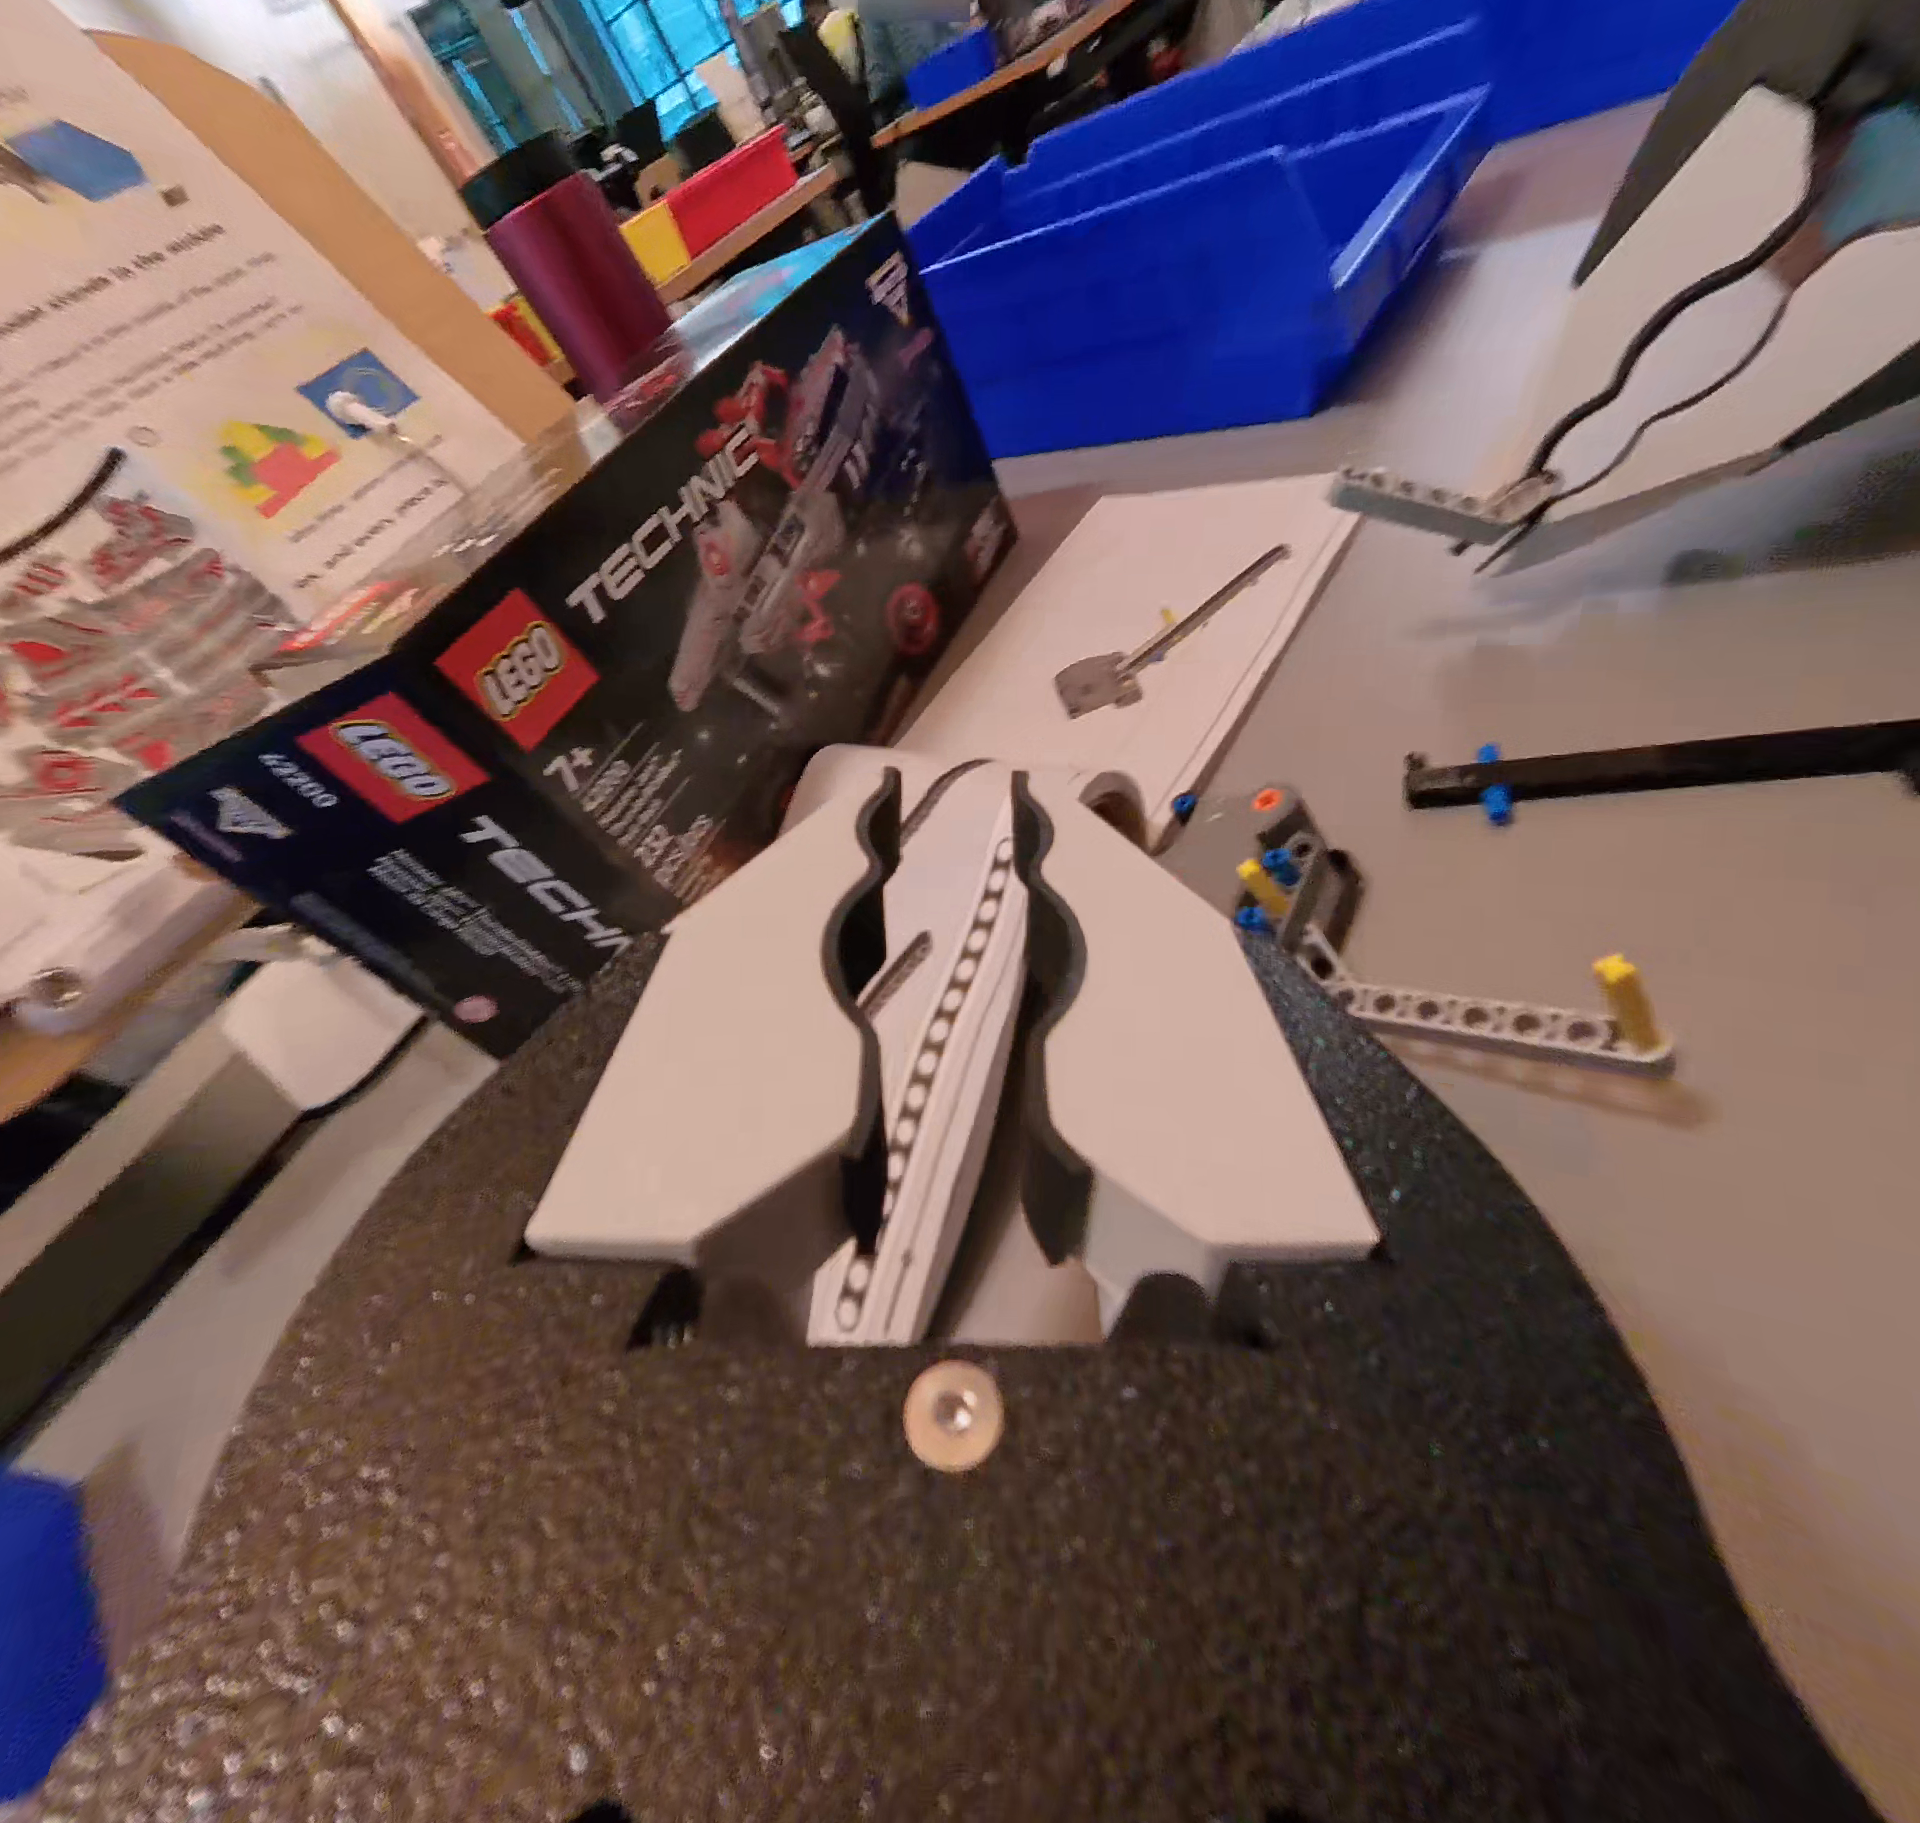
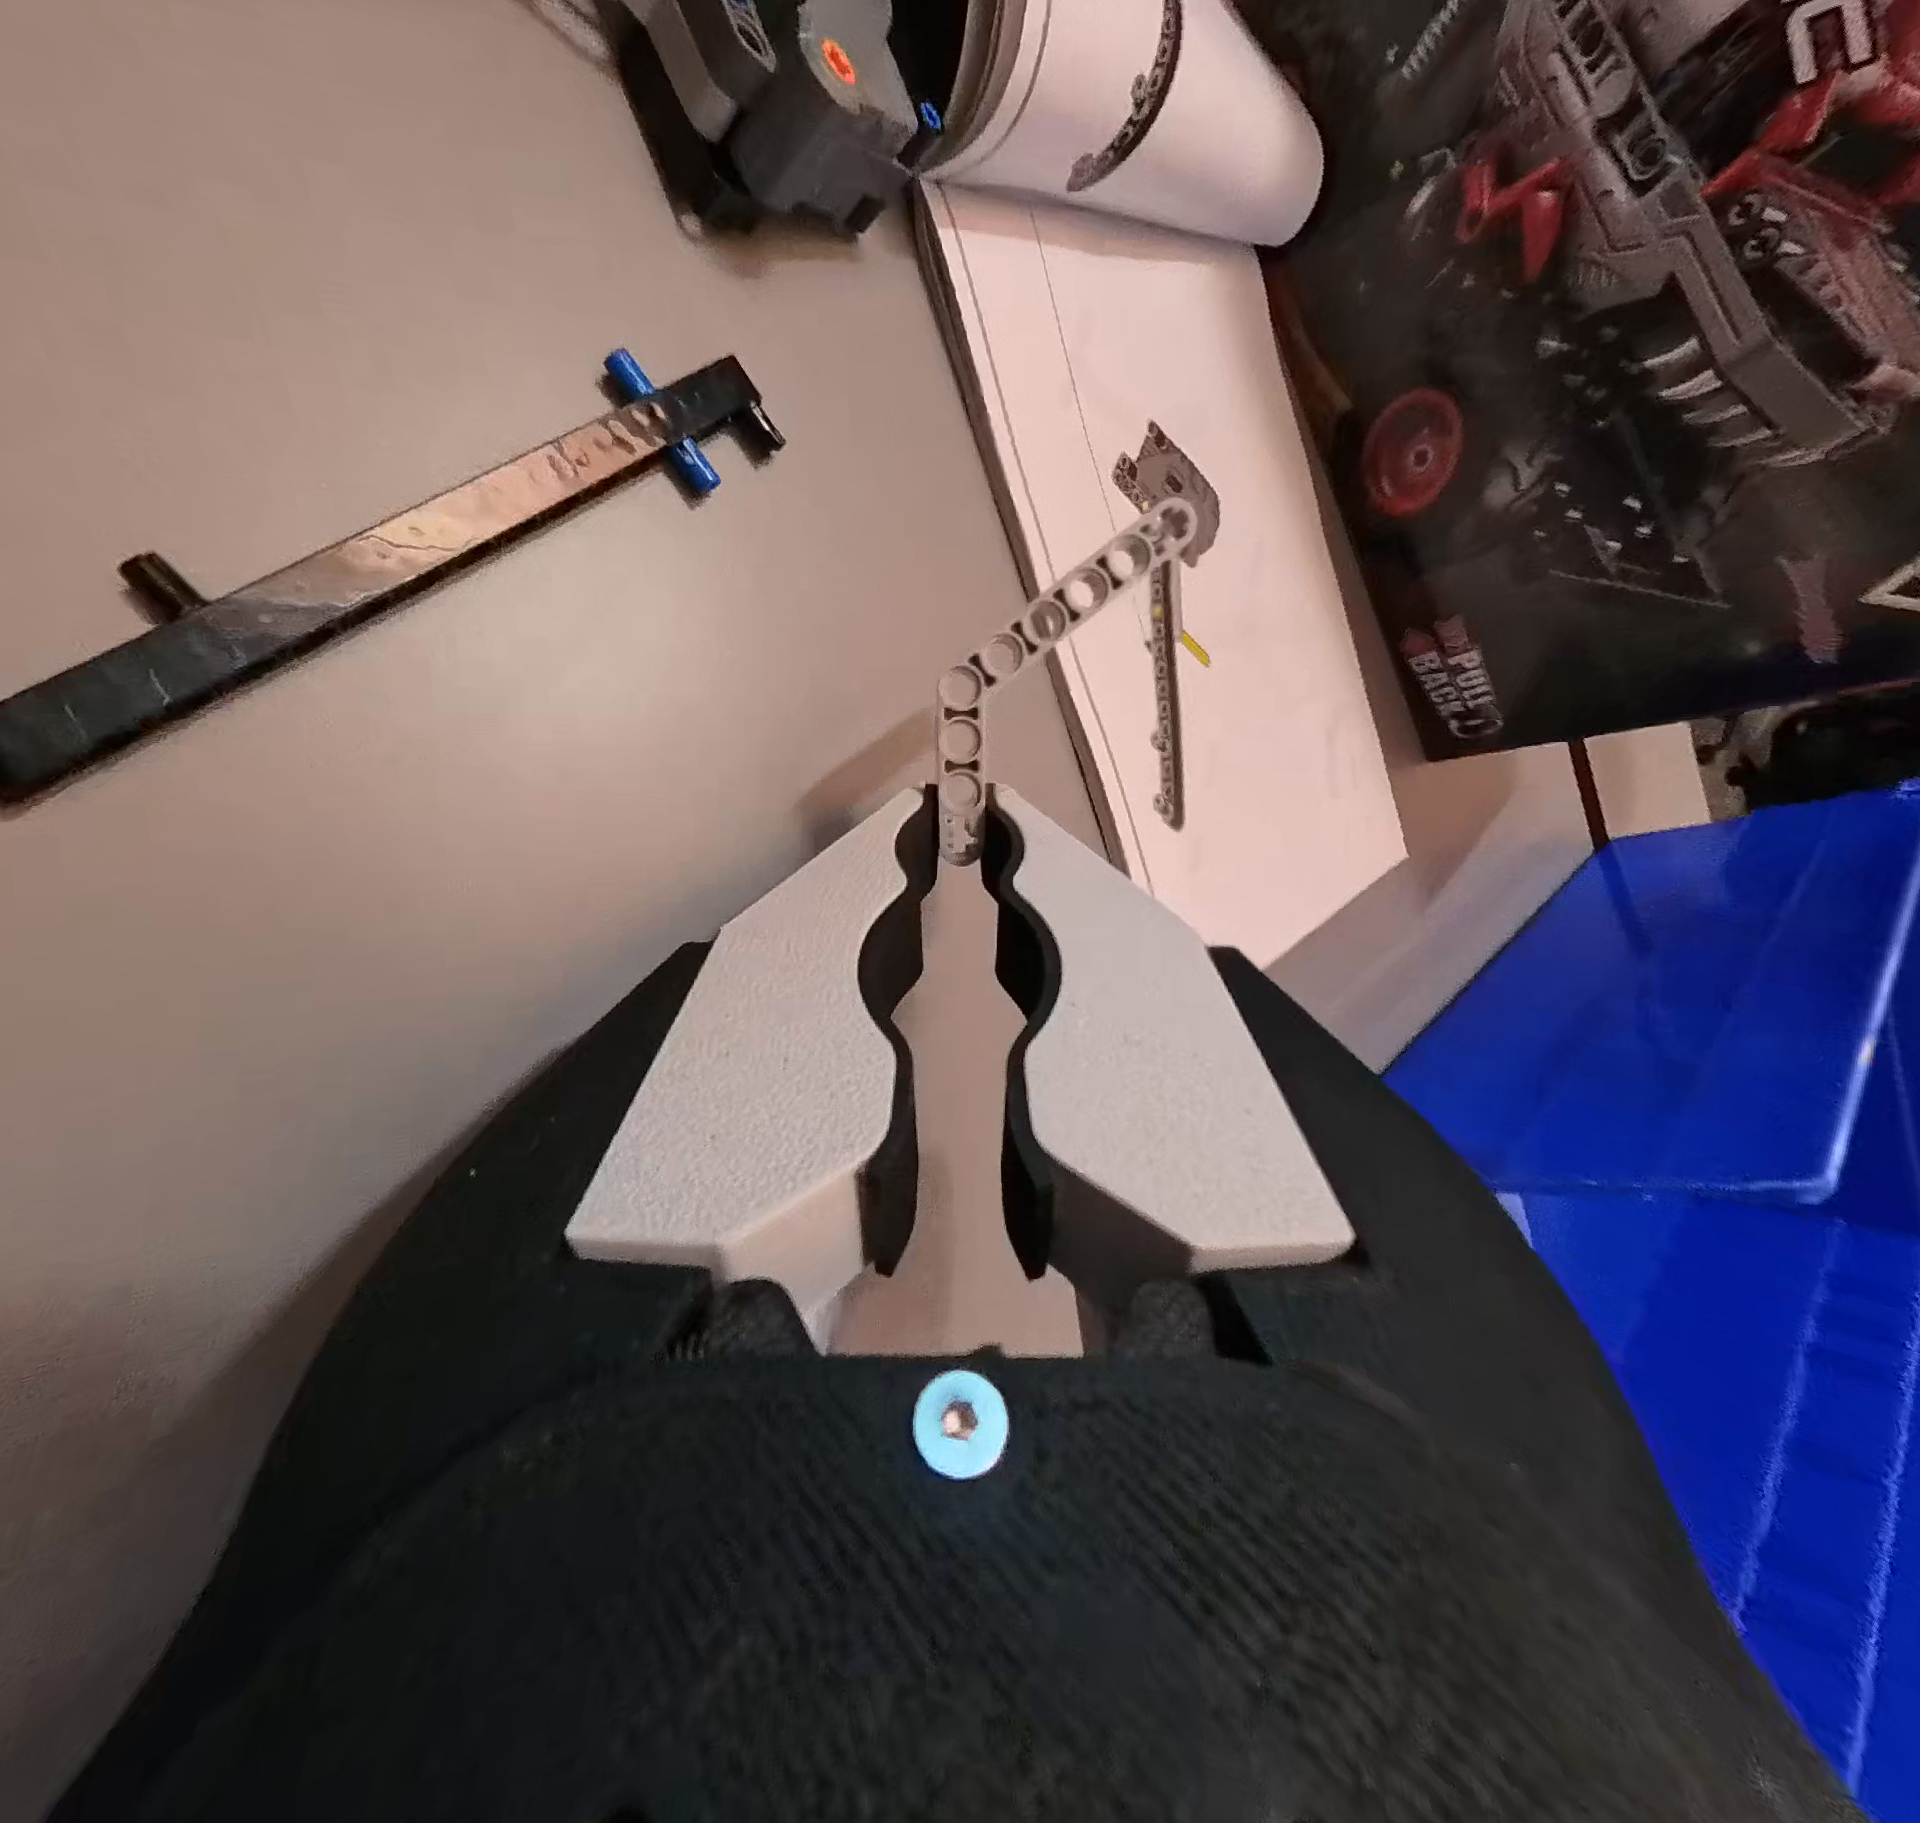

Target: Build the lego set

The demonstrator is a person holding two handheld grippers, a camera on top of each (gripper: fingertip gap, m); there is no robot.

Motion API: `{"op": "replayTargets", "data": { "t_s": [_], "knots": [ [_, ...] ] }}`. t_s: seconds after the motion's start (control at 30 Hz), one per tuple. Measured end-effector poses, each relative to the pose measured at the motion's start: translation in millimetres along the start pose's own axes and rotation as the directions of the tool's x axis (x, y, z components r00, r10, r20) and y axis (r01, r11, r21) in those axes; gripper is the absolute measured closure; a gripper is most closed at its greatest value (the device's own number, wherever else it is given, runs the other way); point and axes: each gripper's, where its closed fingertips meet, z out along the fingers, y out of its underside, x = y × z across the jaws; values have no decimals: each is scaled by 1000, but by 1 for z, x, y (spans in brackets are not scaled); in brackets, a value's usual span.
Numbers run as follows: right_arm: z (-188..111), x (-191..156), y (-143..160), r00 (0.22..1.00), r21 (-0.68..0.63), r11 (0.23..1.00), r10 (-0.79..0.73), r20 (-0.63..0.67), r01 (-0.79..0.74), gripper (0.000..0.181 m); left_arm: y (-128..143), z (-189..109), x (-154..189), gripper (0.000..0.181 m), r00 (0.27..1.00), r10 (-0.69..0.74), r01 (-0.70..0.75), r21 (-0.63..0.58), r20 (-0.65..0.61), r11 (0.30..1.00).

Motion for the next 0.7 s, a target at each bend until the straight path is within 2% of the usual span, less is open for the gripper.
{"op": "replayTargets", "data": {
  "t_s": [0.23,0.37,0.53,0.7],
  "knots": [
    [8,-7,-2,999,27,1000,-6,36,5,176,8,-3,-27,166,969,17,-16,-10,248,1000],
    [9,-6,-3,999,56,998,-2,41,0,177,13,-11,-41,170,910,117,-105,-52,398,993],
    [10,-6,-5,999,87,996,8,36,-11,176,18,-13,-45,172,886,102,-84,-61,452,995],
    [11,-4,-6,998,118,992,43,40,-47,173,23,-11,-44,174,860,202,-166,-116,468,979]
  ]
}}
